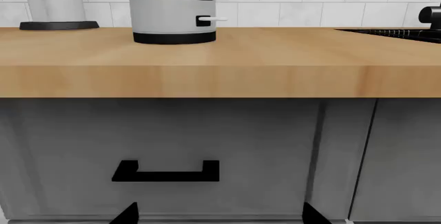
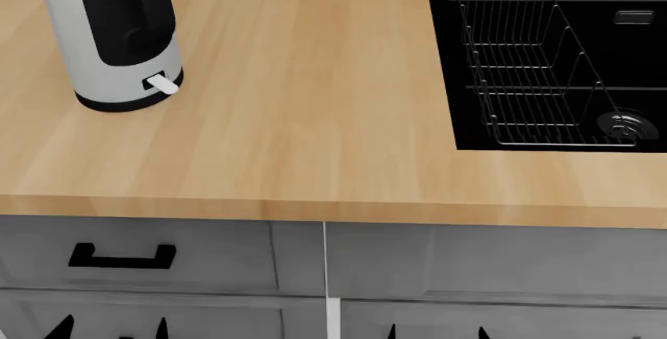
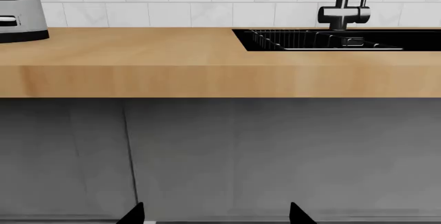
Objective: Close the lid of the electric kettle.
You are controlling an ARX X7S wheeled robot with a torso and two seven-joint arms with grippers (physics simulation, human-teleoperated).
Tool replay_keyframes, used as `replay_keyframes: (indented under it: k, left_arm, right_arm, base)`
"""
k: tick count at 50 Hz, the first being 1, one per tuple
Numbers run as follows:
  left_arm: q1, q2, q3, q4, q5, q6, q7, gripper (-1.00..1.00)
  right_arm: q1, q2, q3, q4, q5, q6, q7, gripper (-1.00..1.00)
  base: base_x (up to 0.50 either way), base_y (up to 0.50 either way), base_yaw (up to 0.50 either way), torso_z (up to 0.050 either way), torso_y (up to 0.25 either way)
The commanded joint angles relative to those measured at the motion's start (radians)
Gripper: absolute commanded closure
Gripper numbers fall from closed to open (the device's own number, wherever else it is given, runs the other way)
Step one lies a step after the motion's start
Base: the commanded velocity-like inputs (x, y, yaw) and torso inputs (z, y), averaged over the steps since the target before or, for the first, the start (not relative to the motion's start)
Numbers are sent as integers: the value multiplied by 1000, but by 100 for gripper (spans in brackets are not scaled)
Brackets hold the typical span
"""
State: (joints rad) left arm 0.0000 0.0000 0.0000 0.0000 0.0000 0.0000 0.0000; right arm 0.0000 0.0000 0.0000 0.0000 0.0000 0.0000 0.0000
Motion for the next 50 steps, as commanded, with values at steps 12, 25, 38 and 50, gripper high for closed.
replay_keyframes:
  k: [12, 25, 38, 50]
  left_arm:
    - [-1, -49, 59, 3, -46, 0, -61, -100]
    - [3, -77, 93, -6, -41, 45, -79, -100]
    - [5, -94, 111, 0, -58, 40, -91, -100]
    - [4, -109, 128, 16, -80, 27, -96, -100]
  right_arm:
    - [1, 50, -56, 0, 54, 5, 55, -100]
    - [4, 70, -79, 5, 73, 0, 78, -100]
    - [3, 85, -97, 3, 89, -1, 95, -100]
    - [0, 102, -122, -9, 87, 2, 111, -100]
  base:
    - [0, 0, 0, 0, 0]
    - [0, 0, 0, 26, 24]
    - [0, 0, 0, 49, 49]
    - [0, 0, 0, 49, 55]
